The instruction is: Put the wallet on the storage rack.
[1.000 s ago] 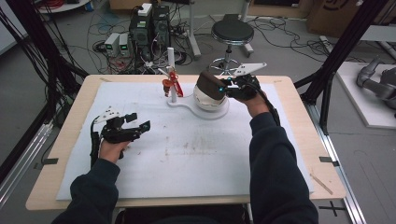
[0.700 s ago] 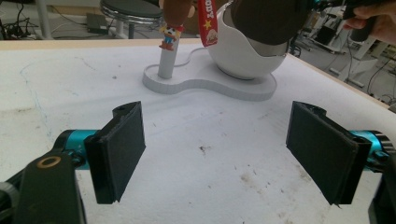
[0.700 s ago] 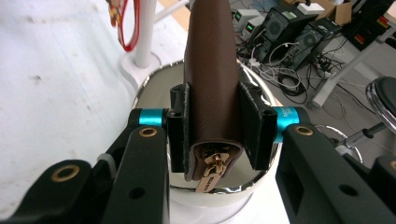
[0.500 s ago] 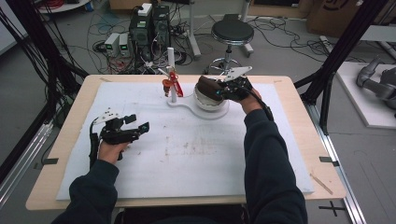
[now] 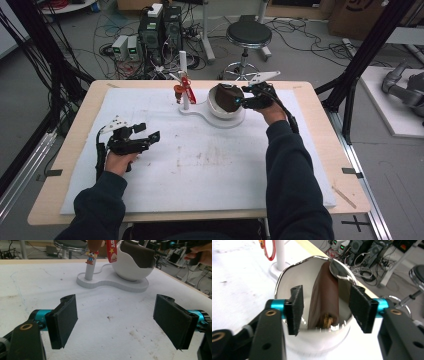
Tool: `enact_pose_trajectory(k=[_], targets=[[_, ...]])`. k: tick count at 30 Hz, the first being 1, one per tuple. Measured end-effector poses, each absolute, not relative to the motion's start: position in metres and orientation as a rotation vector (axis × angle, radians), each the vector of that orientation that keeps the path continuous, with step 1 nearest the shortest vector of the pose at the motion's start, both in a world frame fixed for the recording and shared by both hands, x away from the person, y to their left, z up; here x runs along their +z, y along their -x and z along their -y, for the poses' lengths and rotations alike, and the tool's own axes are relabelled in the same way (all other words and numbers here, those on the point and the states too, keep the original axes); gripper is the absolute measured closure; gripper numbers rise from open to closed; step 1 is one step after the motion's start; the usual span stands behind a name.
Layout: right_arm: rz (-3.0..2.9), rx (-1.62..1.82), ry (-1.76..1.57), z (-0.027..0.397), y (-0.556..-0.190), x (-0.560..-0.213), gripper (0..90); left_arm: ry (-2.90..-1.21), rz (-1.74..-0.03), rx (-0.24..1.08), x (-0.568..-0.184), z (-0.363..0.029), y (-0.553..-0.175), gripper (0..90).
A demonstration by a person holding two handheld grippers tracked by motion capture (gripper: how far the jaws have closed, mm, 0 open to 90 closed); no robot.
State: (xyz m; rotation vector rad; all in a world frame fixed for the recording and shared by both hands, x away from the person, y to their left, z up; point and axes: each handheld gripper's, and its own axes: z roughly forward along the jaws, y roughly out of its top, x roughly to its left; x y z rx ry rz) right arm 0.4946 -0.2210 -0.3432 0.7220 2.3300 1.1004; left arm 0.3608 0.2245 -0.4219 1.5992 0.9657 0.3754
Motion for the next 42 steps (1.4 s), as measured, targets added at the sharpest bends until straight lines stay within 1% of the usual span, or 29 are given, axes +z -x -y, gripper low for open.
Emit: enact_pose_trajectory(k=[4,5,6,7,12,14,16,19,21,25,30,33,42], targets=[[-2.284,1.165,-0.782,0.242,-0.475,-0.34,41.6,-1.626,-0.95,0.427,-0.42,-0.225,-0.361,19.3],[-2.298,1.176,-0.819,0.248,-0.47,-0.34,39.0,-1.636,-0.94,0.451,-0.419,-0.226,-0.361,19.4],[-2.3,1.189,-0.862,0.256,-0.464,-0.342,36.9,-1.632,-0.932,0.453,-0.419,-0.227,-0.361,19.3],[-2.273,1.213,-0.866,0.26,-0.458,-0.344,37.0,-1.627,-0.933,0.452,-0.419,-0.228,-0.362,19.4],[-2.239,1.284,-0.963,0.287,-0.422,-0.364,33.4,-1.592,-0.959,0.389,-0.42,-0.229,-0.364,19.4],[-2.247,1.257,-0.985,0.294,-0.407,-0.375,30.3,-1.598,-0.955,0.399,-0.42,-0.229,-0.364,19.3],[-2.248,1.257,-1.004,0.298,-0.396,-0.385,28.7,-1.599,-0.946,0.437,-0.419,-0.228,-0.363,19.4],[-2.237,1.249,-1.032,0.303,-0.383,-0.396,24.0,-1.593,-0.939,0.466,-0.418,-0.229,-0.363,19.3],[-2.217,1.25,-1.051,0.305,-0.378,-0.402,21.9,-1.595,-0.94,0.471,-0.418,-0.231,-0.363,19.3],[-2.197,1.236,-1.062,0.308,-0.374,-0.408,21.8,-1.607,-0.938,0.479,-0.417,-0.23,-0.362,19.4],[-2.159,1.232,-1.053,0.31,-0.372,-0.405,21.8,-1.624,-0.934,0.472,-0.419,-0.228,-0.361,19.4],[-2.148,1.227,-1.057,0.31,-0.372,-0.404,21.8,-1.62,-0.937,0.464,-0.419,-0.228,-0.36,21.7],[-2.13,1.216,-1.042,0.308,-0.366,-0.4,21.8,-1.615,-0.935,0.475,-0.42,-0.229,-0.355,21.8]])
